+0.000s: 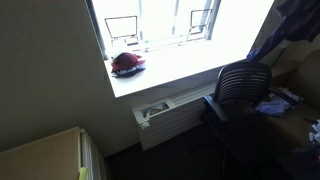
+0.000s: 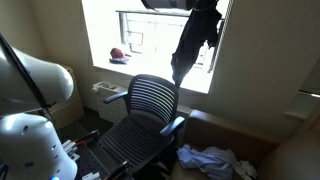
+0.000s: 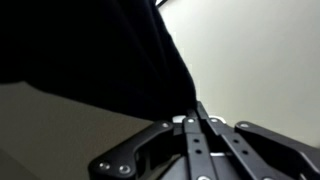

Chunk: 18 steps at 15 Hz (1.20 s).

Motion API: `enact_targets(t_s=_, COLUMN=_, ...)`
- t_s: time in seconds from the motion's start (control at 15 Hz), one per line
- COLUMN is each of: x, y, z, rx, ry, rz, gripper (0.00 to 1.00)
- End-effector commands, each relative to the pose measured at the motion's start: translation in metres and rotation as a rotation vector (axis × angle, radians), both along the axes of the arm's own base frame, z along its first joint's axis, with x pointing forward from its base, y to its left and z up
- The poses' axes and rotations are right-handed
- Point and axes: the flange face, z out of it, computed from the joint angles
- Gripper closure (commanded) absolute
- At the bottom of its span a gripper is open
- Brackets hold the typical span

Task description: Take the black garment on the sofa and put it on the chair

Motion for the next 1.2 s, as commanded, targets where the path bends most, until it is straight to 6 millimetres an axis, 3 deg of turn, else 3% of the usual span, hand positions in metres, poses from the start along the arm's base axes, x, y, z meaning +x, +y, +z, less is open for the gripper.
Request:
enact_targets(t_s=0.0, x=-0.058, y=0.018, z=0.018, rx=-0.032, ry=0.1, rz=0.056, gripper=0.99)
enact_targets(t_s=0.13, x=-0.091, y=0.044, z=0.019, rx=-0.085, ry=0.204, rz=0.099, gripper=0.99)
enact_targets(t_s=0.27, x=-0.113, y=0.069, z=0.005, rx=-0.12, ry=0.323, rz=0.151, gripper=0.99)
enact_targets(t_s=0.53, x=-0.146, y=0.103, z=-0.038, rx=-0.156, ry=0.567, rz=0.225, gripper=0.99)
enact_targets(t_s=0.93, x=-0.137, y=0.093, z=-0.149, rx=-0.241, ry=0.961, rz=0.198, gripper=0.99)
enact_targets(t_s=1.13, x=-0.14, y=0.096, z=-0.202, rx=-0.331, ry=0.972, rz=0.302, gripper=0.99)
